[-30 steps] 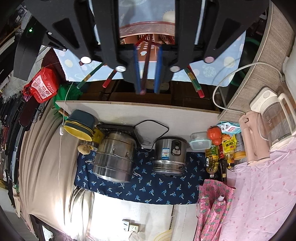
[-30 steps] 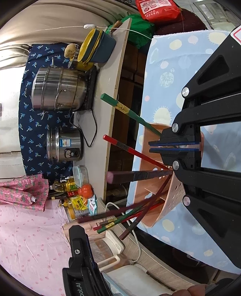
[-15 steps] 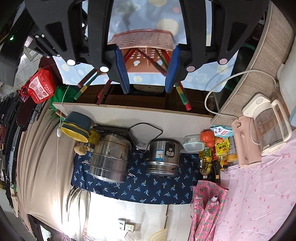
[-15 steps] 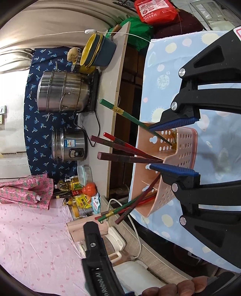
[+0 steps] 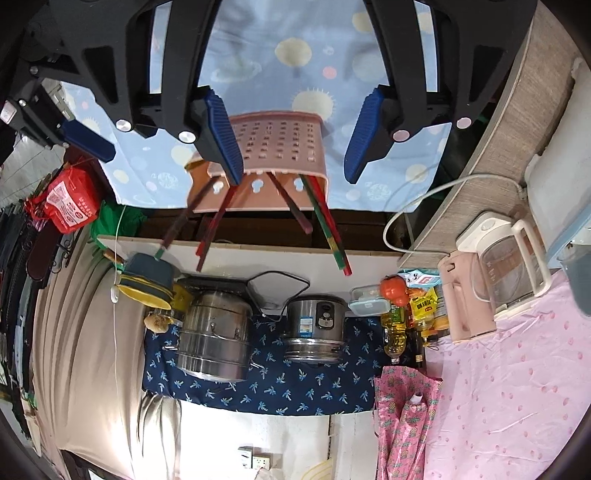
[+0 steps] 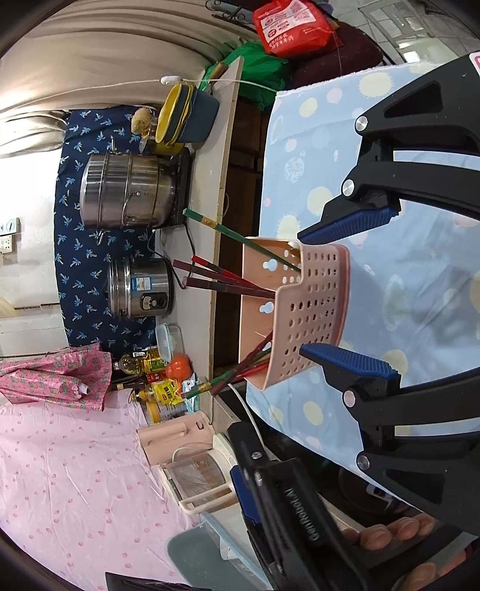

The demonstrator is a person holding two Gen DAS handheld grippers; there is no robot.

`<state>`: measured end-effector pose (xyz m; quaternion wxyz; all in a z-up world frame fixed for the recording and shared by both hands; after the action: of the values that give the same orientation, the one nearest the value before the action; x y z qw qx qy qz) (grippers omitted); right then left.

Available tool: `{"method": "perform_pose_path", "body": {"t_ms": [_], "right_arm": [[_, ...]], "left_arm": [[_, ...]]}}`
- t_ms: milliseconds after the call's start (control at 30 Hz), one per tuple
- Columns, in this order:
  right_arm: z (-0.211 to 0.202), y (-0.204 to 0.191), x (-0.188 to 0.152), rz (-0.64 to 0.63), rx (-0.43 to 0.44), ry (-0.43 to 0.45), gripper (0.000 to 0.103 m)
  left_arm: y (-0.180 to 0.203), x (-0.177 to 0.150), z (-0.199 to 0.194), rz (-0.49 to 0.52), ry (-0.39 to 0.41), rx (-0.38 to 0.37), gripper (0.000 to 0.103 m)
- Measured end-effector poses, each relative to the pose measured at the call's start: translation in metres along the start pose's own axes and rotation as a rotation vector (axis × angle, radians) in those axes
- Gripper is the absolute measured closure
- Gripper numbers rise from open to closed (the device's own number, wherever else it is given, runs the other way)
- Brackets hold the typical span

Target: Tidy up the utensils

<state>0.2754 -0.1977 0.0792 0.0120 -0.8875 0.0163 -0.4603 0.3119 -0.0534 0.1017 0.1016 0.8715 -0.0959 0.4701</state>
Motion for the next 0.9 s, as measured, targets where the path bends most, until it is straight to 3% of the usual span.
{"method": "perform_pose_path", "body": {"t_ms": [333, 567, 767, 900], "right_arm": [[-0.032, -0.007, -0.034, 0.040, -0.005, -0.025, 0.046], [-0.041, -0.006, -0.052, 0.050, -0.027, -0.054, 0.045], [-0.049, -0.004, -0.064, 0.038, -0.077, -0.041, 0.034], [-0.052, -0.005, -0.070, 0.020, -0.102, -0.035, 0.020]], "left_arm": [[0.004, -0.046, -0.020, 0.002, -0.045, 0.025, 0.042], [0.002, -0.077, -0.024, -0.024, -0.086, 0.040, 0.030], [-0.005, -0.092, -0.028, -0.043, -0.101, 0.067, 0.016], [-0.009, -0.098, -0.030, -0.042, -0.103, 0.095, 0.012]]}}
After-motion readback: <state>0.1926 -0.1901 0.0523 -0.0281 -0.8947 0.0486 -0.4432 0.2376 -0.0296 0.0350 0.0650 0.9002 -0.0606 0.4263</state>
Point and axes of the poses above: each gripper's, at about its wrist camera, not at the fingertips, and z roughly the way its jaws point, y to its right, x to its top, the point moved 5 cm from there along z, roughly the way its jaws point, and after that the axes turned 3 degrees about -x, right-handed, at the moved point
